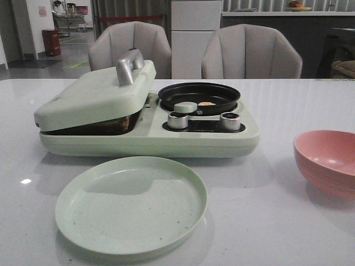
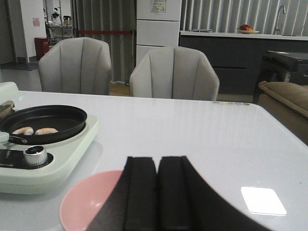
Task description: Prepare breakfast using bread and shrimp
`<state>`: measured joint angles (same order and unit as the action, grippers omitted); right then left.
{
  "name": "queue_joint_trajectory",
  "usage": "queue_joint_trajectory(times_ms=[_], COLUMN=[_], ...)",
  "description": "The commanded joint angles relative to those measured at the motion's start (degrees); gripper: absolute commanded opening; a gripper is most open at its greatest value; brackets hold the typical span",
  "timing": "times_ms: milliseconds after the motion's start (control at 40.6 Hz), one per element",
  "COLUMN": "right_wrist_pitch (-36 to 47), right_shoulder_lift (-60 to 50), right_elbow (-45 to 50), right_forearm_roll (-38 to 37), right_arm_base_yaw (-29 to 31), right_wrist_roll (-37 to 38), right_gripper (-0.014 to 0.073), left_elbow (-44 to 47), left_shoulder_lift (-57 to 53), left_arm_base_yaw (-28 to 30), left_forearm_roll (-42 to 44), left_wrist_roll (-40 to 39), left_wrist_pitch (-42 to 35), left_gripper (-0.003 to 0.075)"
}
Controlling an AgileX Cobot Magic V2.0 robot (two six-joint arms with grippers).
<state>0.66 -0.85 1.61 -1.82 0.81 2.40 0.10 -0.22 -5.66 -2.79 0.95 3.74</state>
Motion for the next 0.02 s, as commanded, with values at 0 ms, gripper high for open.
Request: queue_joint_trajectory(times_ms=[0], right_wrist_pitch=[5.3], right_shoulder_lift=[-1.0], right_elbow=[-1.0], right_forearm_roll=[-0.4], right_arm_base_yaw=[0.3], right_wrist_roll=[-0.2], right_gripper=[0.0034], left_elbow=[1.7], left_shoulder_lift=[-1.0], left_arm_base_yaw=[0.0], left_forearm_roll=[-0.2], left_wrist_roll=[-0.5], left_wrist_pitch=[-4.9], left_gripper=[0.0101])
